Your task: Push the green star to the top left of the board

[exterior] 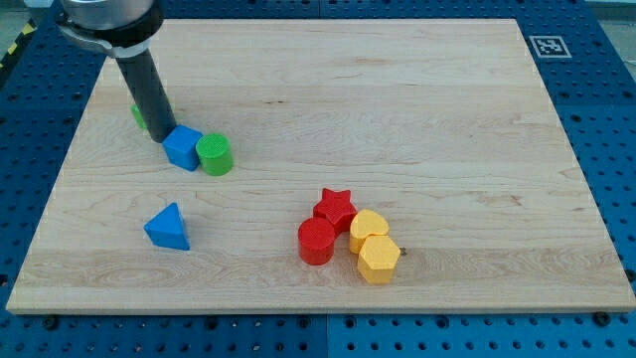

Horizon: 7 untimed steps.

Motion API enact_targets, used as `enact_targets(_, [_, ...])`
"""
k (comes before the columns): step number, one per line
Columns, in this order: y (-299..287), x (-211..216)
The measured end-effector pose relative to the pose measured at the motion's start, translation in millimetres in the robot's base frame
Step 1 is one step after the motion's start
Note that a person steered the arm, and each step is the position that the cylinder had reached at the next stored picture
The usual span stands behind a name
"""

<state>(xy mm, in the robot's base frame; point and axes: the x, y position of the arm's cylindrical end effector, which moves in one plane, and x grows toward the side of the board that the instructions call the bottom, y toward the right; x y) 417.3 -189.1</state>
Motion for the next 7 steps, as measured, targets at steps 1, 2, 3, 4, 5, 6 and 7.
enact_targets(1, [-0.8, 0.0])
enact_targets(2, [-6.8, 0.0])
enact_targets(3, [-11.7, 0.9])
enact_targets(4, [-11.9, -4.4])
enact_targets(5, [-14.4, -12.4])
enact_targets(6, [-16.0, -14.0])
enact_targets(7, [-24.0, -11.3])
